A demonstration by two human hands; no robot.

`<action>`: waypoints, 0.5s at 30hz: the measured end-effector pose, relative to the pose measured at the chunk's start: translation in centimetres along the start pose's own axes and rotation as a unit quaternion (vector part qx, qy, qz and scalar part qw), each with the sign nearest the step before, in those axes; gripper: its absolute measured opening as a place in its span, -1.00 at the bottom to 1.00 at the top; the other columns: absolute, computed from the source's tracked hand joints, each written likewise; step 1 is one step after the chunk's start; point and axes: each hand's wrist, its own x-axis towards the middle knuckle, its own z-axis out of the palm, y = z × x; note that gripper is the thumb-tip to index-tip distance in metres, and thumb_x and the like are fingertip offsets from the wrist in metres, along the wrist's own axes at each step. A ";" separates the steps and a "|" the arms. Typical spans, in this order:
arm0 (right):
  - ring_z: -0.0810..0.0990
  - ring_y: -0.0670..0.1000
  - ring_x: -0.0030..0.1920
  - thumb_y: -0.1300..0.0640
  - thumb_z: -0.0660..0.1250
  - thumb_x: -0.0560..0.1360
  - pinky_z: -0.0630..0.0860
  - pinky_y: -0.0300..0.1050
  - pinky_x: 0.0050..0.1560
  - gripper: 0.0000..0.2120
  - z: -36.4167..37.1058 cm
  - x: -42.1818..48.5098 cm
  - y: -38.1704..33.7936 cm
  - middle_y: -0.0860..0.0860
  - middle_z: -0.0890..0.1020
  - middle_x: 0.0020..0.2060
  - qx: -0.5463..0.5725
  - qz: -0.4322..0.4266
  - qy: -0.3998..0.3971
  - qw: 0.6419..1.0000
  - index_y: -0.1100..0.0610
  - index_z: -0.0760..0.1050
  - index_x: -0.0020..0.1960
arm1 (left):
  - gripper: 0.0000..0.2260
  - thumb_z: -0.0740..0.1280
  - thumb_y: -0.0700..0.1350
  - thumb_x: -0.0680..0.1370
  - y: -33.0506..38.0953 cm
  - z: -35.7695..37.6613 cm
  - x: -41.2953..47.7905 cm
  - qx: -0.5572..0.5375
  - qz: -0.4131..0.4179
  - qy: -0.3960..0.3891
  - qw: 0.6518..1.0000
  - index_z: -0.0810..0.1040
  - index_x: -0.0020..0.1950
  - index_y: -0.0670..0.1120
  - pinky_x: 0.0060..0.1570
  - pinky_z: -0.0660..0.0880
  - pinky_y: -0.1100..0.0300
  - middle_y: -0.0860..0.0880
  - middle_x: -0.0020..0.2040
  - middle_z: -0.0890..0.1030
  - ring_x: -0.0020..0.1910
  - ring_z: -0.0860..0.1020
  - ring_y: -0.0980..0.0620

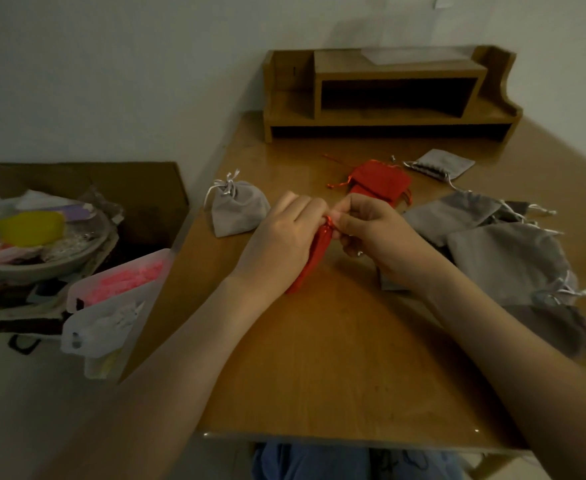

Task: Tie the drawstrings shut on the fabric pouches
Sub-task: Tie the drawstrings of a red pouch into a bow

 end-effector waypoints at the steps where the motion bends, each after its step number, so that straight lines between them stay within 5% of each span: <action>1: 0.42 -0.13 -0.44 0.27 0.21 0.59 0.33 -0.30 -0.46 -0.84 0.1 0.0 0.0 -0.01 0.51 -0.39 0.006 0.001 0.004 1.000 0.14 0.44 -0.16 | -0.86 0.21 -0.20 0.59 0.0 -0.1 0.1 -0.019 -0.014 -0.003 1.000 0.54 -0.05 -0.21 -0.05 0.33 0.21 -0.07 -0.16 0.57 -0.09 0.41 0.03; 5: 0.40 -0.12 -0.43 0.26 0.16 0.61 0.33 -0.32 -0.45 -0.84 0.6 0.0 -0.2 0.00 0.47 -0.37 0.014 0.006 0.000 1.000 0.15 0.41 -0.14 | -0.87 0.29 -0.23 0.57 0.1 -0.3 0.3 -0.156 -0.148 0.007 0.977 0.47 0.11 -0.20 -0.04 0.32 0.44 0.04 -0.15 0.50 -0.09 0.48 0.09; 9: 0.37 -0.11 -0.41 0.26 0.10 0.64 0.34 -0.31 -0.43 -0.80 1.0 0.0 -0.2 0.02 0.41 -0.36 0.025 0.008 0.001 1.000 0.15 0.37 -0.15 | -0.71 0.33 -0.26 0.54 0.6 -0.3 0.5 -0.254 -0.212 0.035 0.943 0.34 0.22 -0.20 -0.08 0.41 0.44 0.04 -0.23 0.52 -0.17 0.55 0.13; 15: 0.39 -0.14 -0.41 0.24 0.08 0.65 0.35 -0.30 -0.39 -0.78 1.0 0.0 0.0 0.00 0.41 -0.35 0.014 0.014 -0.002 1.000 0.12 0.36 -0.15 | -0.92 0.34 -0.18 0.54 -0.1 0.4 0.3 -0.146 -0.158 0.022 0.976 0.52 -0.13 -0.17 -0.13 0.31 0.40 0.03 -0.19 0.48 -0.15 0.45 0.06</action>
